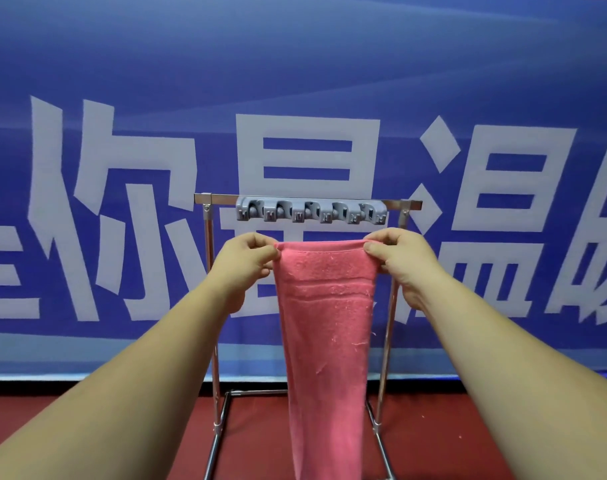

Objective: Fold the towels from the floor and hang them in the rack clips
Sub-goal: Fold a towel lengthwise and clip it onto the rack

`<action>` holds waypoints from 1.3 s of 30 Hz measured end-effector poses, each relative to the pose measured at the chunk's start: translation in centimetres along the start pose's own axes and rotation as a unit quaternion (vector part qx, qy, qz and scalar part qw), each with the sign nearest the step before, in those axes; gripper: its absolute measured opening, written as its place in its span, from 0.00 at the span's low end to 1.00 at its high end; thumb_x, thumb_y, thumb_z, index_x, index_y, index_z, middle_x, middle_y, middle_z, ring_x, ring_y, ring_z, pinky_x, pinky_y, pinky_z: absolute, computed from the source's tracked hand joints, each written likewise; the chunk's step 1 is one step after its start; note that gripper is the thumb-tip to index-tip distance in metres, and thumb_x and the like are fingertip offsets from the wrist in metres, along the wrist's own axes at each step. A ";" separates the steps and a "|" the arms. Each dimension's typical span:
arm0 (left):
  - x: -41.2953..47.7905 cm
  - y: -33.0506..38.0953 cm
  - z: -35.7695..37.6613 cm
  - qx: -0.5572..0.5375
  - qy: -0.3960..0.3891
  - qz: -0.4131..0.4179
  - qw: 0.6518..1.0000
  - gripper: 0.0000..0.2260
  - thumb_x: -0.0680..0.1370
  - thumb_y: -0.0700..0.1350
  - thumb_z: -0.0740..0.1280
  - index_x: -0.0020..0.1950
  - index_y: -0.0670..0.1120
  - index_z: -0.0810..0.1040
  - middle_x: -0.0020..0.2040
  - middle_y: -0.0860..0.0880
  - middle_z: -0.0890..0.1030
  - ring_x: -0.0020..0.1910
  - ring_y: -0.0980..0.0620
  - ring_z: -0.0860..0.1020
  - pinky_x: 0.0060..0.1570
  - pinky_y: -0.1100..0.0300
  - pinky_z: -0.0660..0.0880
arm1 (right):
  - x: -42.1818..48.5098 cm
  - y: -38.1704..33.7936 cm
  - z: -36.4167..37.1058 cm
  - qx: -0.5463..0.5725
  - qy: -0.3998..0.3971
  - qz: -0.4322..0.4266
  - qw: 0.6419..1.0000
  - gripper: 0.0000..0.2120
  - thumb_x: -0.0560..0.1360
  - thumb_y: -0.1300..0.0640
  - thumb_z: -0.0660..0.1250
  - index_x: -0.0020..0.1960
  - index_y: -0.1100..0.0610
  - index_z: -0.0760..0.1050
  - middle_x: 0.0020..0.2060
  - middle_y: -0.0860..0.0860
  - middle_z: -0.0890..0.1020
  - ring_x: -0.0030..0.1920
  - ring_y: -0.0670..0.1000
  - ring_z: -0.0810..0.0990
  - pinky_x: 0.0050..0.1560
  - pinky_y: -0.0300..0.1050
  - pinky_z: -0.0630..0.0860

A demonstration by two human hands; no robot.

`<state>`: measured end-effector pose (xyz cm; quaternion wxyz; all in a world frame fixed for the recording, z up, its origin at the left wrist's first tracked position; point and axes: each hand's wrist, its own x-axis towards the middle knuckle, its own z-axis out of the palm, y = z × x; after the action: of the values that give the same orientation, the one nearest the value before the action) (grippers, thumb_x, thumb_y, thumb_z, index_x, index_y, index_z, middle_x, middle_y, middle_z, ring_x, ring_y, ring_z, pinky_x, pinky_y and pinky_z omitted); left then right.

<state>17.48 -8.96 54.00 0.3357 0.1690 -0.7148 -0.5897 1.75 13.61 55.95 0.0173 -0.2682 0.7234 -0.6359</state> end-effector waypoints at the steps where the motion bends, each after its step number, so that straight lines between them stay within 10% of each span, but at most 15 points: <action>1: 0.0 -0.1 0.1 0.007 -0.001 0.003 1.000 0.04 0.78 0.35 0.72 0.47 0.43 0.84 0.40 0.48 0.84 0.37 0.54 0.79 0.46 0.55 0.79 | 0.0 0.1 0.0 -0.015 -0.003 -0.002 1.000 0.06 0.81 0.64 0.71 0.51 0.56 0.85 0.49 0.55 0.87 0.49 0.54 0.86 0.48 0.49 0.84; 8: -1.0 -1.4 1.6 -0.015 0.006 -0.038 0.999 0.06 0.78 0.31 0.71 0.50 0.41 0.80 0.40 0.43 0.85 0.35 0.48 0.84 0.44 0.49 0.86 | -0.8 1.7 0.4 -0.123 0.005 0.014 0.992 0.06 0.77 0.64 0.70 0.48 0.54 0.82 0.44 0.57 0.85 0.37 0.54 0.83 0.43 0.58 0.86; 19: -2.3 -4.7 3.5 0.158 -0.085 0.001 0.984 0.18 0.78 0.27 0.59 0.43 0.43 0.84 0.36 0.46 0.83 0.35 0.48 0.80 0.47 0.46 0.86 | -1.9 4.8 0.8 -0.123 -0.049 0.056 0.990 0.12 0.79 0.70 0.64 0.48 0.56 0.81 0.36 0.55 0.83 0.26 0.48 0.78 0.29 0.43 0.79; 24: -2.5 -4.3 4.1 0.305 -0.102 0.013 0.947 0.21 0.80 0.34 0.61 0.58 0.53 0.89 0.45 0.55 0.86 0.44 0.51 0.85 0.50 0.58 0.83 | -2.3 4.5 0.9 -0.258 -0.182 0.058 0.947 0.27 0.78 0.71 0.54 0.47 0.50 0.88 0.44 0.50 0.85 0.31 0.48 0.78 0.28 0.39 0.76; 29: -2.5 -4.3 4.7 0.313 -0.135 0.007 0.940 0.21 0.80 0.32 0.62 0.62 0.52 0.88 0.48 0.58 0.84 0.44 0.67 0.80 0.40 0.78 0.73 | -2.5 4.6 0.8 -0.296 -0.238 0.097 0.920 0.17 0.81 0.63 0.58 0.54 0.58 0.87 0.45 0.58 0.87 0.39 0.62 0.88 0.42 0.52 0.87; 39: -2.7 -6.4 5.9 0.144 -0.136 -0.025 0.980 0.11 0.80 0.33 0.72 0.58 0.46 0.88 0.48 0.46 0.89 0.47 0.47 0.88 0.52 0.55 0.86 | -2.8 5.5 1.1 -0.147 -0.266 0.097 0.948 0.15 0.75 0.69 0.68 0.55 0.56 0.87 0.43 0.62 0.87 0.41 0.54 0.86 0.46 0.47 0.86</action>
<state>14.39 -4.52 46.68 0.1926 0.1512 -0.8268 -0.5064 2.49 13.98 49.71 0.2310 -0.3561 0.8005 -0.4231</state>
